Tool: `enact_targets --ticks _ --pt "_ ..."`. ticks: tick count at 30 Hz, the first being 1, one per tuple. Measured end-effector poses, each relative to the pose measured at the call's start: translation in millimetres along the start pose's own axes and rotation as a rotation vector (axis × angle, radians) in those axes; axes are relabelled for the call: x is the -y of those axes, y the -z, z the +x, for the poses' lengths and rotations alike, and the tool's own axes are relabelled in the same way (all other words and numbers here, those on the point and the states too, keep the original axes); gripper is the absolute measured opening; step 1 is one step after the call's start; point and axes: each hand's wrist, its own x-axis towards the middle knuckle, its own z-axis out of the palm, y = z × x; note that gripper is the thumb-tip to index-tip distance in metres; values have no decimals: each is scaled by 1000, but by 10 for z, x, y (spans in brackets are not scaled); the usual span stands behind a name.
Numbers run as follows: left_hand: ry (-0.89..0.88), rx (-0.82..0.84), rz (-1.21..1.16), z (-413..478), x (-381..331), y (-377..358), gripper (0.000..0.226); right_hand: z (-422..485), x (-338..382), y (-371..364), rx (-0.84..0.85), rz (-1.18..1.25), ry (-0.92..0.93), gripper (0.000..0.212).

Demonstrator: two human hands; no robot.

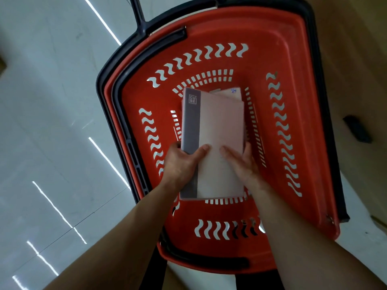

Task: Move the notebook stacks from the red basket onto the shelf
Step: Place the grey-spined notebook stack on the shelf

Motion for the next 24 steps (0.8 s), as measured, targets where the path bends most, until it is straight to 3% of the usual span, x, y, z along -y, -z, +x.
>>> enact_targets --ticks 4,9,11,24 --pt "-12 10 12 26 5 44 74 15 -19 -58 -7 46 -12 132" --pt "3 -28 18 -26 5 35 71 -73 -30 -89 -131 99 103 94" --pt "-9 -59 25 -93 -26 48 70 -170 20 -81 -161 92 148 88" --pt "-178 -114 31 -1483 -1108 799 61 -1908 1157 489 -289 -59 349 93"
